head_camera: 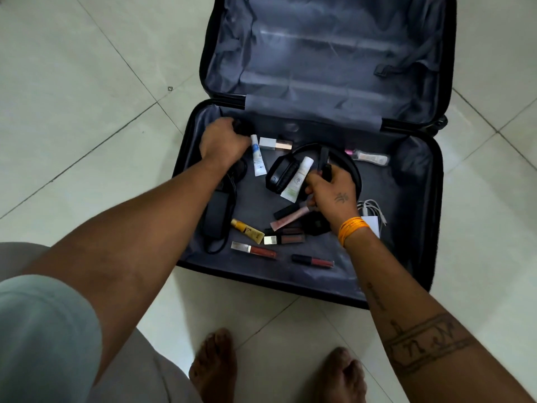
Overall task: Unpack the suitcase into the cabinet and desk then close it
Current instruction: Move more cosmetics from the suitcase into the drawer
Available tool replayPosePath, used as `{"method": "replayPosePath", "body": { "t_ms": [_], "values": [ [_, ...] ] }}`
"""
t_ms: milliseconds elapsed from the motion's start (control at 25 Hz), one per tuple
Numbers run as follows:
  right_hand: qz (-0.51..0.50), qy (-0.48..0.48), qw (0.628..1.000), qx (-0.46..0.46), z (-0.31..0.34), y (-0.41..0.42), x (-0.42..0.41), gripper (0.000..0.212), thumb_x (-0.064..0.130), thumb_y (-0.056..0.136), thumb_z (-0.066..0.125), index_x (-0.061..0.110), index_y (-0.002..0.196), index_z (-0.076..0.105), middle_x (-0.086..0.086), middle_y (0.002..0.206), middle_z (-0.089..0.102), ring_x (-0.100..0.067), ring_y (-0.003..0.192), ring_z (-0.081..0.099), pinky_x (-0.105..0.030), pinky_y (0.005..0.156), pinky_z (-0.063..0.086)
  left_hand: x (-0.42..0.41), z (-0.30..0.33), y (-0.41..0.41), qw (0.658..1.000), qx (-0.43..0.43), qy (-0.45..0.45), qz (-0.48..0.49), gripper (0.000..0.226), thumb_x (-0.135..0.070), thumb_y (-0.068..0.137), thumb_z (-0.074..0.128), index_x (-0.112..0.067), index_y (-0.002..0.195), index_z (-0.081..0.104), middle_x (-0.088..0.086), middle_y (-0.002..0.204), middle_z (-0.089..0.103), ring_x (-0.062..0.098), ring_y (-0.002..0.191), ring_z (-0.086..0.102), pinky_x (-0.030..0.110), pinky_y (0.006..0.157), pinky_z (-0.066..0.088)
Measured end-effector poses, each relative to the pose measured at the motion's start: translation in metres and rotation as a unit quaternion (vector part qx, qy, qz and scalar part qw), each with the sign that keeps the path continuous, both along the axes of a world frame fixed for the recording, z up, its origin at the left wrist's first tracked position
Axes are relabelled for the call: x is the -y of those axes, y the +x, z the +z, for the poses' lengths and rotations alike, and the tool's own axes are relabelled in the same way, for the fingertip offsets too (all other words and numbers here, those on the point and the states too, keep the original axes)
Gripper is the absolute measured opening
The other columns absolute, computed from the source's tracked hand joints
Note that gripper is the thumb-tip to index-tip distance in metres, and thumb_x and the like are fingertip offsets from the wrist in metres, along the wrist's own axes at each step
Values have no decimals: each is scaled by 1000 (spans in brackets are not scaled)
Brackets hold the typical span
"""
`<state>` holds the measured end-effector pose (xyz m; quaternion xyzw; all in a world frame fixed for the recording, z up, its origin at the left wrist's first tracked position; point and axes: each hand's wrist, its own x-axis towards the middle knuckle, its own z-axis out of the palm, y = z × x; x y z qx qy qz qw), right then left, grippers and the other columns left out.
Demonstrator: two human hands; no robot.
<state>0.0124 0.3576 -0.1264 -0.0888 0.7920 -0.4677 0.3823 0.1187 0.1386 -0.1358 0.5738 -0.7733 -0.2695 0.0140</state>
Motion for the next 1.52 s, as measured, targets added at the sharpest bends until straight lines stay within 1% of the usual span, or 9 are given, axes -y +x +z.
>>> {"method": "replayPosePath", "body": {
  "t_ms": [160,320,440,640,720,880,1200,1400,1520],
  "values": [
    [64,42,996,-49,12,-11,-6,10,32,76,60,27,68,65,5,62,66,-18,61,60,-38,65,53,-18,23,9,970,-199,87,105,10,-30,75,71,-22,75,65,-7,71,69,12,68,66,24,64,49],
    [147,86,985,-27,27,-11,-13,17,27,86,63,23,70,62,-3,66,65,-18,52,55,-35,58,50,-50,37,29,950,-237,175,104,15,-37,71,69,-22,72,67,-1,63,66,21,56,64,29,53,52],
    [225,95,968,-61,31,4,-28,17,31,80,69,16,75,62,-3,68,65,-23,64,60,-44,67,54,-77,45,37,937,-236,236,100,10,-14,86,66,-16,76,63,5,60,62,21,47,61,22,40,40],
    [439,175,860,-194,25,19,-79,21,34,78,77,24,77,58,-6,84,71,-34,85,66,-36,67,48,-108,43,52,947,-100,299,-61,24,-6,84,69,-15,71,51,0,62,53,14,53,50,25,50,43],
    [501,207,807,-234,14,27,-96,25,42,82,74,23,97,68,-8,101,75,-36,98,68,-35,72,48,-118,37,60,952,-76,287,-76,34,-10,82,76,-18,66,48,-5,61,48,12,57,47,25,55,38],
    [546,239,733,-328,-8,39,-112,39,46,92,62,24,124,59,-8,118,73,-36,107,69,-38,77,52,-131,16,82,973,-30,204,-103,35,-22,78,84,-22,62,54,-9,62,57,7,58,54,24,54,37],
    [496,274,734,-374,-17,42,-115,42,28,93,60,18,133,50,-8,114,73,-37,97,73,-37,67,47,-154,-5,86,955,103,49,-273,9,-29,82,71,-23,84,65,4,96,70,30,88,68,31,65,42],
    [471,227,740,-422,-11,41,-115,42,15,82,70,18,122,60,-12,98,73,-39,76,73,-35,54,35,-154,-15,86,936,96,50,-336,29,-36,82,70,-23,108,66,3,114,70,29,102,68,38,78,55],
    [471,255,741,-405,-16,35,-111,35,17,91,61,20,125,59,-11,106,72,-38,87,73,-35,58,37,-155,-19,90,942,79,68,-320,27,-33,79,71,-22,102,65,2,106,72,29,97,68,38,72,55]
  ]
}}
